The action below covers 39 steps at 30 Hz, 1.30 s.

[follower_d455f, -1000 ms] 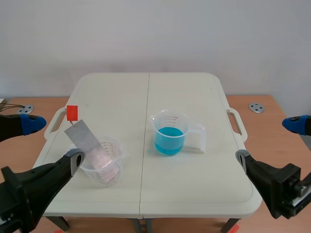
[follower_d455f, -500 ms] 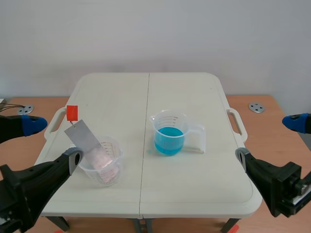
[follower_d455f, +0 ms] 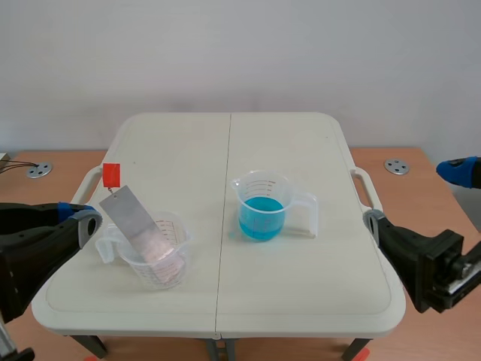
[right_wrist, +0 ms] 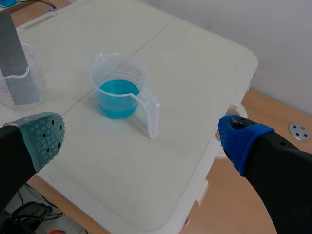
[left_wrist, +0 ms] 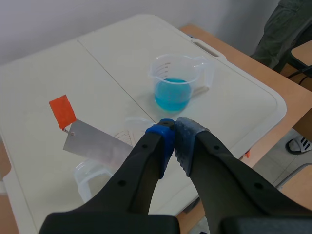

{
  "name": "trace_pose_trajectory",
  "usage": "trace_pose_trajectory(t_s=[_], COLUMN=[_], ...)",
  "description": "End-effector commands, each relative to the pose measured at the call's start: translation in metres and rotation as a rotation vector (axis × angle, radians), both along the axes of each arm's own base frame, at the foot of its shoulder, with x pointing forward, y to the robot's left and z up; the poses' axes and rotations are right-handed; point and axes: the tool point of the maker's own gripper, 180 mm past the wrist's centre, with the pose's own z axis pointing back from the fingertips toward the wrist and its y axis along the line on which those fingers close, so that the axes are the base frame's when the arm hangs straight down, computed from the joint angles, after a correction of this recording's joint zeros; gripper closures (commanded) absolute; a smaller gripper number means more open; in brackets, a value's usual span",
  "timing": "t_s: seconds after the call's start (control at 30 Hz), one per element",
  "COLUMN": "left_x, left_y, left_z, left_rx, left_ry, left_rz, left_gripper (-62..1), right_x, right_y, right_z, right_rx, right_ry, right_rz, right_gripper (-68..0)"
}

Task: Hold the metal plate by the orange handle, dip it into the blue solution, take it out and point at it, then put the plate back in the beaker on the left.
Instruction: 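Lift the metal plate out of the left beaker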

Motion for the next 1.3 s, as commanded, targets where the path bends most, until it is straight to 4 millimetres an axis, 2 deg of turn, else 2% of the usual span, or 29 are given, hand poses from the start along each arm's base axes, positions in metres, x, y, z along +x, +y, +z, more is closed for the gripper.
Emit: trace_pose_trajectory(t_s=[0.0, 0.37, 0.73, 0.9, 1.13, 1.27], left_x=[-0.008, -0.063, -0.114, -0.123, -0.143, -0.147], left_y=[0.004, 0.046, 0.064, 0.077, 0.102, 0.107], left_z=[0.003, -0.028, -0.06, -0.073, -0.095, -0.098], left_rx=[-0.005, 0.126, 0.304, 0.329, 0.381, 0.377], left_ry=[0.01, 0.214, 0.382, 0.425, 0.497, 0.503], left_rz=[0.011, 0.076, 0.027, 0.05, 0.082, 0.094], left_gripper=[-2.9, -2.9, -2.9, -2.9, -2.9, -2.9], right_x=[0.005, 0.031, 0.07, 0.084, 0.098, 0.105], right_y=[0.004, 0.029, 0.073, 0.1, 0.148, 0.173], right_z=[0.005, -0.005, -0.004, -0.011, -0.02, -0.022], right_rx=[0.02, 0.059, 0.12, 0.157, 0.195, 0.214], right_ry=[-0.023, -0.025, -0.058, -0.026, 0.018, 0.034], right_rz=[0.009, 0.064, 0.148, 0.174, 0.25, 0.291], right_gripper=[-66.3, -66.3, -66.3, -66.3, -66.3, -66.3])
